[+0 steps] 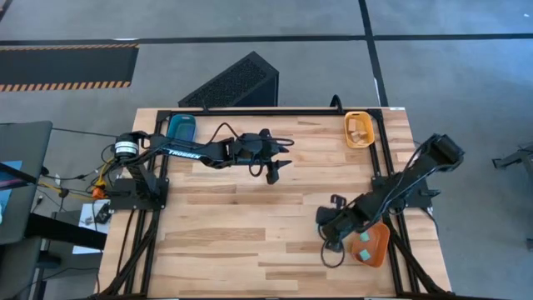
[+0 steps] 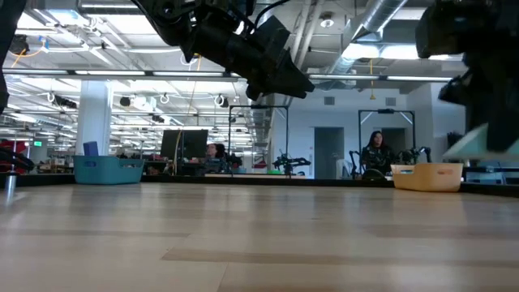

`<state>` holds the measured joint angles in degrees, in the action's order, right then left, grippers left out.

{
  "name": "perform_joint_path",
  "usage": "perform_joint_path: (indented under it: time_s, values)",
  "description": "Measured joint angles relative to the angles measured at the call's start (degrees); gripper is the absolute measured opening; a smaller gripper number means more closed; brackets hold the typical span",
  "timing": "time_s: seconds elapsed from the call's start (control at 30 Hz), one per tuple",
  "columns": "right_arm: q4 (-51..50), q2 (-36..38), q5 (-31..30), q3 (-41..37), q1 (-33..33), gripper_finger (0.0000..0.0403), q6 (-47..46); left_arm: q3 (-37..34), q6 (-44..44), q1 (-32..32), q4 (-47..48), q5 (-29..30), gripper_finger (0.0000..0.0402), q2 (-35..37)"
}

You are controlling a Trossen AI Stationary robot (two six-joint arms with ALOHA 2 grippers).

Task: Sort & place blocks by color
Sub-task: Put the light blue block into the orange bin, then return to Home Position

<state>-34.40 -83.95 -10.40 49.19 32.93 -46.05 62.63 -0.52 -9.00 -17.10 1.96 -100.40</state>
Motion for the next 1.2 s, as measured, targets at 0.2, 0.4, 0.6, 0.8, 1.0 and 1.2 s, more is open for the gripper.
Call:
perform_joint_path:
  time_s: [0.2,0.4,0.6,0.8,1.0,1.2]
  values:
    - [-12.2,10.58,1.46,0.0,3.16,0.0118,-7.76,0.0,-3.35,-0.42,-0.51,0.02,0.0174,0.0]
    - [-22.65,17.42,7.73,0.01,13.19,0.0118,-21.43,-0.01,-8.09,-0.34,-1.92,-0.1,0.0174,0.0]
    - [-21.68,18.18,9.02,0.02,25.09,0.0118,-34.66,-0.02,-12.17,-0.34,-6.72,-0.04,0.0174,0.0]
    - [-20.7,11.89,5.77,0.0,32.29,0.0118,-42.54,-0.02,-12.96,-0.29,-6.85,3.65,0.0172,0.0]
    - [-19.13,5.54,2.71,-0.02,34.21,0.0189,-54.41,-0.04,-11.84,0.44,-13.53,4.35,0.0119,1.2]
    - [-18.53,5.87,-4.69,0.0,33.45,0.0304,-57.89,-0.04,-8.39,0.36,-13.95,5.42,0.0027,5.2]
